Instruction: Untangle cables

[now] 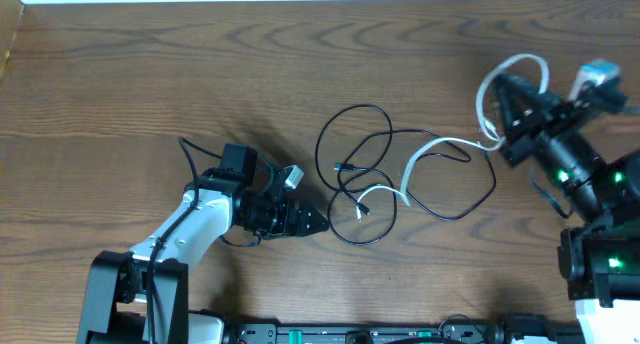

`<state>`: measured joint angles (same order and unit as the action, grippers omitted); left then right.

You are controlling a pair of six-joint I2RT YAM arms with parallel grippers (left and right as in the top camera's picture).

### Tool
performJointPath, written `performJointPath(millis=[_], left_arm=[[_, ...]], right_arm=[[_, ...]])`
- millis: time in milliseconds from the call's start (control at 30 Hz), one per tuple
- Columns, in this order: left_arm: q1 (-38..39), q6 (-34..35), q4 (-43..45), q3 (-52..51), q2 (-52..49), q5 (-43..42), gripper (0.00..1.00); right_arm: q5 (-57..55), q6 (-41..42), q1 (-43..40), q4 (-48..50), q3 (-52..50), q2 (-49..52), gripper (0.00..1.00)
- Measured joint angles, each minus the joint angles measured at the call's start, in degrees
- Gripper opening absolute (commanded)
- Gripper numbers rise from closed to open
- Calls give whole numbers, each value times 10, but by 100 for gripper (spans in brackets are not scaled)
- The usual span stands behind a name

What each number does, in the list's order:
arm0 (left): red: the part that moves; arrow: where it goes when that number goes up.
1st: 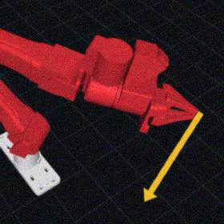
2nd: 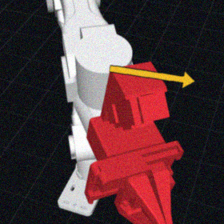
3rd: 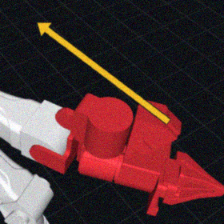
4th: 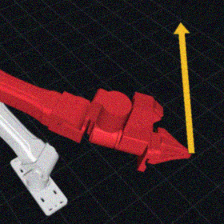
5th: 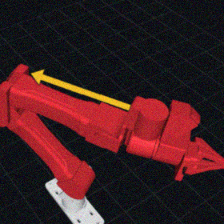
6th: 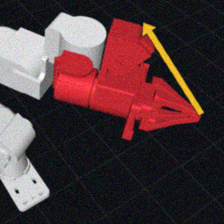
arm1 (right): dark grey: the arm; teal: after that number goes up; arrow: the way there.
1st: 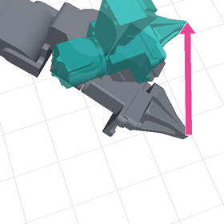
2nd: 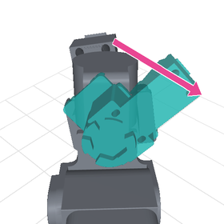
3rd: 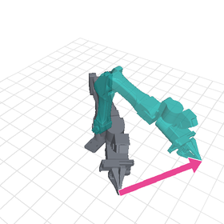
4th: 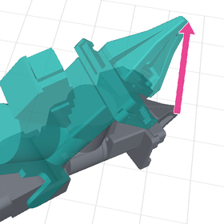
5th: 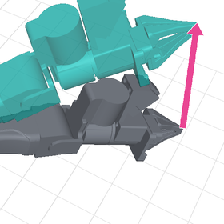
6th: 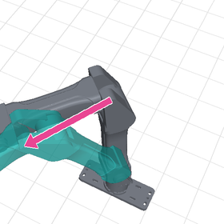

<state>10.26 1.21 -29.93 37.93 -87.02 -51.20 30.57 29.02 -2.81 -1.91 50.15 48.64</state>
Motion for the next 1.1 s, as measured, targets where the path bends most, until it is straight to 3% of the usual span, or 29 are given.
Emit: performJointPath(millis=[200, 367, 733, 1000, 1067, 1100], left_arm=[[0, 0, -3, 0, 0, 17, 82], [0, 0, -3, 0, 0, 31, 82], [0, 0, -3, 0, 0, 62, 82], [0, 0, -3, 0, 0, 103, 82], [0, 0, -1, 0, 0, 107, 82], [0, 0, 1, 0, 0, 110, 82]], right_arm=[[-194, 49, -47, -207, -1, 30, 1], [-271, 79, -53, -280, -2, 96, 1], [-252, 93, -53, -309, -2, 263, 1], [-221, 94, -53, -323, -2, 312, 1], [-218, 94, -53, -327, -2, 317, 4], [-217, 95, -53, -328, -2, 318, 12]])
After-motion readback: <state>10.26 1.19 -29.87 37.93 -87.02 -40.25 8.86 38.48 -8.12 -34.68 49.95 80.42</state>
